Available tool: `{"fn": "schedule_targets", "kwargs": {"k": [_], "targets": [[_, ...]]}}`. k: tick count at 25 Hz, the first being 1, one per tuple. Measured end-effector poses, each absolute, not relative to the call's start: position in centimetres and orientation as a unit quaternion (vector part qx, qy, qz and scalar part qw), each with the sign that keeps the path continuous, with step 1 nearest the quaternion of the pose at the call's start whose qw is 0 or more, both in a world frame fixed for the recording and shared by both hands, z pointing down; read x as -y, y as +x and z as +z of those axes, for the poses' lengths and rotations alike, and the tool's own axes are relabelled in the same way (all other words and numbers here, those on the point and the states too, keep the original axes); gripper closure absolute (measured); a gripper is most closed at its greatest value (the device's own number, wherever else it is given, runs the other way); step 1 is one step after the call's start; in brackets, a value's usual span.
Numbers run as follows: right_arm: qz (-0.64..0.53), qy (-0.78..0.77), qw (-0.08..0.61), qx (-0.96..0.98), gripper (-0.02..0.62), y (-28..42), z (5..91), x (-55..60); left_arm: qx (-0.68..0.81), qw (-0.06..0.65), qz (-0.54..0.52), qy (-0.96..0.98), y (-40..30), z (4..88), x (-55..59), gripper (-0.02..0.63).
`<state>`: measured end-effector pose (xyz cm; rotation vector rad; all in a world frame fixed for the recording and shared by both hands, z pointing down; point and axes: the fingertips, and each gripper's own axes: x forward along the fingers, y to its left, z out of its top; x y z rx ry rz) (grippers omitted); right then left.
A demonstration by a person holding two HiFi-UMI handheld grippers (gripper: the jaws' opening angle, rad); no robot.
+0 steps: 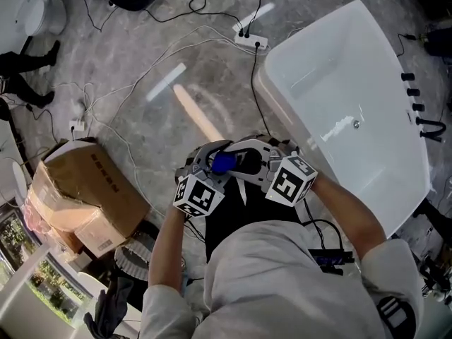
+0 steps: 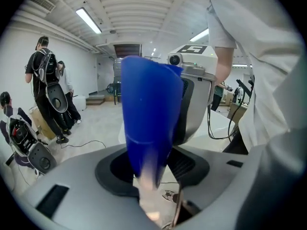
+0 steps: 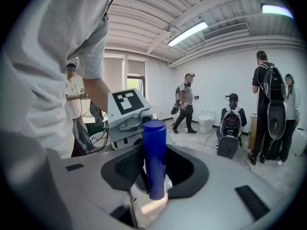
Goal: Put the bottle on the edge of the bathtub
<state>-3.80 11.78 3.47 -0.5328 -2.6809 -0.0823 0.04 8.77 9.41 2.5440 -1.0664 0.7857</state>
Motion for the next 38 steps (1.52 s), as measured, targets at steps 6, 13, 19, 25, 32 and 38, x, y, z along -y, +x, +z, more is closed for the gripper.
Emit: {"fn": "schedule_targets", "kwargs": {"k": [6, 13, 19, 25, 32, 38], "targets": [[0.001, -0.135, 0.198, 0.971, 0.448, -5.7, 4.3, -11.8, 0.391, 0.164, 0.237, 0.874, -2.7, 10.5, -9.5, 0.406], [0.041, -0.066, 0.212, 0.974, 0.448, -7.5, 6.5, -11.5, 0.406, 0.181, 0.228, 0.866, -6.6, 12.9, -11.1, 0.391], [0.061, 0.009, 0.226, 0.972, 0.448, -8.6, 10.2, -10.8, 0.432, 0.212, 0.228, 0.846, -11.3, 16.9, -12.5, 0.393], [0.093, 0.096, 0.233, 0.963, 0.449, -9.2, 14.8, -9.6, 0.445, 0.237, 0.210, 0.837, -14.1, 20.1, -12.2, 0.393], [0.134, 0.209, 0.232, 0.940, 0.449, -9.2, 18.5, -6.0, 0.471, 0.237, 0.189, 0.828, -15.3, 22.4, -9.2, 0.436], [0.137, 0.239, 0.242, 0.930, 0.449, -9.8, 20.6, -1.8, 0.497, 0.251, 0.163, 0.815, -16.5, 24.1, -5.8, 0.528]]}}
